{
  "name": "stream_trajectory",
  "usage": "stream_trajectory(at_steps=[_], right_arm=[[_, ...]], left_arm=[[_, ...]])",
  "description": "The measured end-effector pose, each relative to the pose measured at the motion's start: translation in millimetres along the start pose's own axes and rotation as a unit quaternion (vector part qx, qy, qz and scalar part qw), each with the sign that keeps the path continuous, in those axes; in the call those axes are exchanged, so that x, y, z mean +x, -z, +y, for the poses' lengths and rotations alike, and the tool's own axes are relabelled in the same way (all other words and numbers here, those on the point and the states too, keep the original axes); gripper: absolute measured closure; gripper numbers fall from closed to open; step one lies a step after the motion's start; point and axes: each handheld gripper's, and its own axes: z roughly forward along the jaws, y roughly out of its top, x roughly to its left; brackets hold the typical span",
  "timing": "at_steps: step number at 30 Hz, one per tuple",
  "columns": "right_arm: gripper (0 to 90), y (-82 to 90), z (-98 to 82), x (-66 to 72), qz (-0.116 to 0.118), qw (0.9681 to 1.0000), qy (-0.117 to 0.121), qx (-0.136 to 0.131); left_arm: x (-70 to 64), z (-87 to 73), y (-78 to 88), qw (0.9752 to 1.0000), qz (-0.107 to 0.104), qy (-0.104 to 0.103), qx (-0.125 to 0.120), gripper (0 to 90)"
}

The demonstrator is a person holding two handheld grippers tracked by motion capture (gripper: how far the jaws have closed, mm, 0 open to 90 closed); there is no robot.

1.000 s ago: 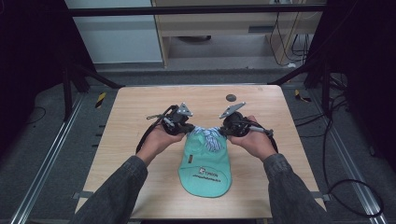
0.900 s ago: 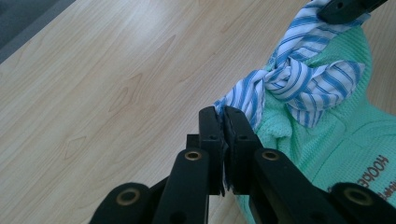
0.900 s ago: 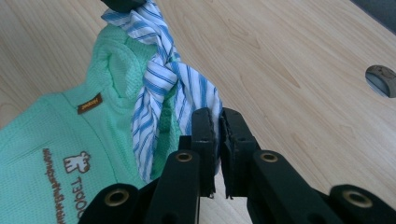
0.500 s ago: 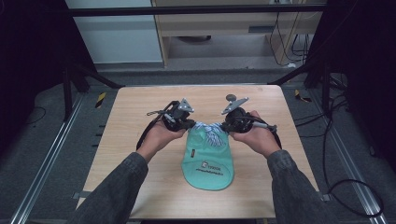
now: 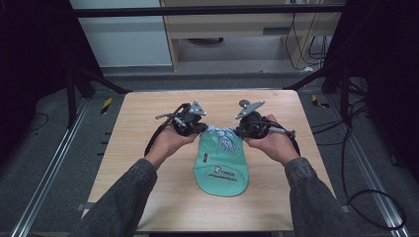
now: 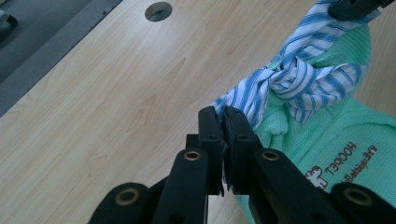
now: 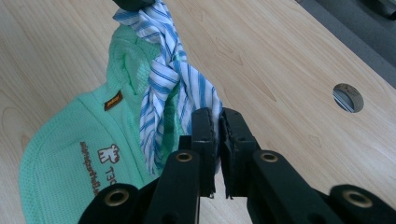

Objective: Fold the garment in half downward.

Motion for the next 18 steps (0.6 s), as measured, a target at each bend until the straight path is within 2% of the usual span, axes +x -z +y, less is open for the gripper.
stream_trajectory(at_steps=[18], right_arm=[[84.7, 1.6, 3.3, -2.7, -0.014, 0.9999, 0.006, -0.002]], left_arm=[[2.5, 7.2, 1.1, 0.9999, 0.009, -0.008, -0.004, 87.1]])
